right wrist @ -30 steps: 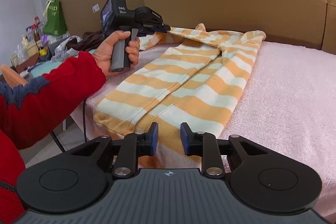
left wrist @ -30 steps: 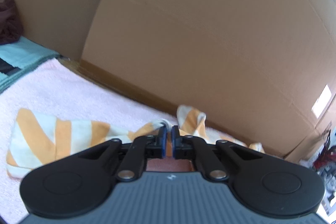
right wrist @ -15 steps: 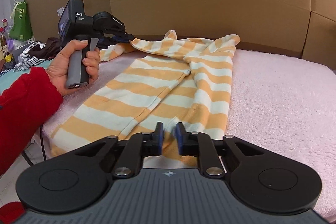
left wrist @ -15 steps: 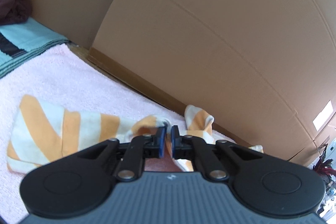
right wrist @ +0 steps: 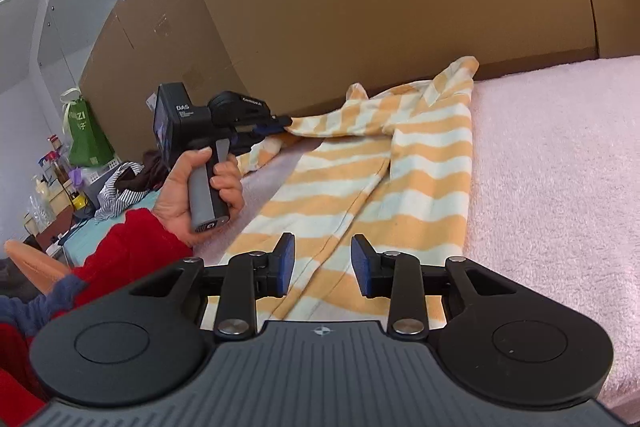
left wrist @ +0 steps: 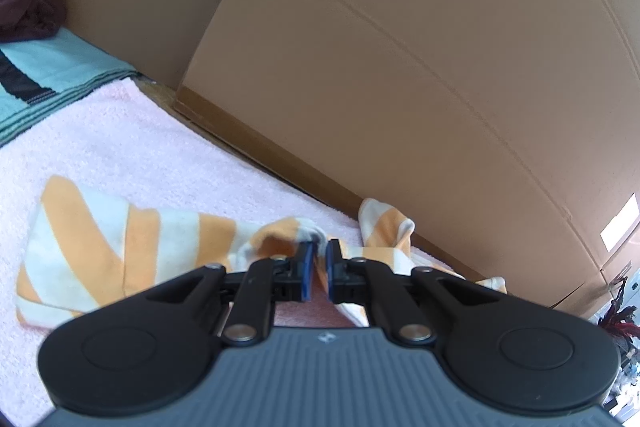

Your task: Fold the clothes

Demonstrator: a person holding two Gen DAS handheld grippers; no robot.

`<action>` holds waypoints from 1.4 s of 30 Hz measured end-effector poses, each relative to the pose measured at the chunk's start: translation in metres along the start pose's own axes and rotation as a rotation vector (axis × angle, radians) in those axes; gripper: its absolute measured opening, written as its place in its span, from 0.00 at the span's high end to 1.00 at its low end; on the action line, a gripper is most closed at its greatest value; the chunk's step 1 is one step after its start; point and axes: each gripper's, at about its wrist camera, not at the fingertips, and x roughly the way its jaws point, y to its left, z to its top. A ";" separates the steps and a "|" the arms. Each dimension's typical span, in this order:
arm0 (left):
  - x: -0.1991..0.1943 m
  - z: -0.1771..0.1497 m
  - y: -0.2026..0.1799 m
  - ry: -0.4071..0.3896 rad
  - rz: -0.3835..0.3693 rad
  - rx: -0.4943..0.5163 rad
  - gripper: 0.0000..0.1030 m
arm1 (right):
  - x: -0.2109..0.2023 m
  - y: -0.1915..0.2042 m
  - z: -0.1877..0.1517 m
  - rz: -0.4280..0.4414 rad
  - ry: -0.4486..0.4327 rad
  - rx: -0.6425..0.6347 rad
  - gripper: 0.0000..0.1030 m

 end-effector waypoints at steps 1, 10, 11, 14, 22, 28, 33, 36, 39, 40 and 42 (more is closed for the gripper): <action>0.000 0.000 0.001 0.002 0.000 -0.004 1.00 | 0.003 0.001 0.001 -0.020 0.007 -0.011 0.66; 0.000 -0.001 -0.003 -0.010 0.020 0.029 1.00 | 0.013 -0.005 -0.001 0.003 0.017 0.001 0.92; 0.001 0.000 -0.001 -0.005 0.018 0.021 1.00 | 0.015 -0.005 -0.002 0.006 0.030 -0.006 0.88; 0.005 0.001 0.005 0.020 0.010 -0.018 1.00 | 0.009 0.000 0.009 0.025 0.016 -0.037 0.79; 0.009 0.003 0.014 0.040 0.002 -0.075 0.99 | 0.043 -0.018 0.037 -0.142 0.009 -0.031 0.87; 0.011 0.002 0.013 0.054 0.000 -0.080 0.79 | 0.054 -0.023 0.061 -0.156 -0.008 0.001 0.87; 0.012 0.002 0.016 0.068 -0.003 -0.088 0.78 | 0.086 -0.028 0.072 -0.214 0.080 -0.022 0.80; 0.018 0.003 0.023 0.104 -0.031 -0.143 0.69 | 0.080 -0.034 0.087 -0.177 0.025 0.048 0.73; 0.020 0.004 0.030 0.114 -0.056 -0.199 0.64 | 0.096 -0.037 0.094 -0.202 0.098 0.033 0.60; 0.019 0.004 0.031 0.112 -0.057 -0.208 0.62 | 0.104 -0.037 0.092 -0.227 0.108 -0.033 0.65; 0.018 0.005 0.032 0.111 -0.066 -0.221 0.58 | 0.104 -0.031 0.097 -0.280 0.098 -0.119 0.66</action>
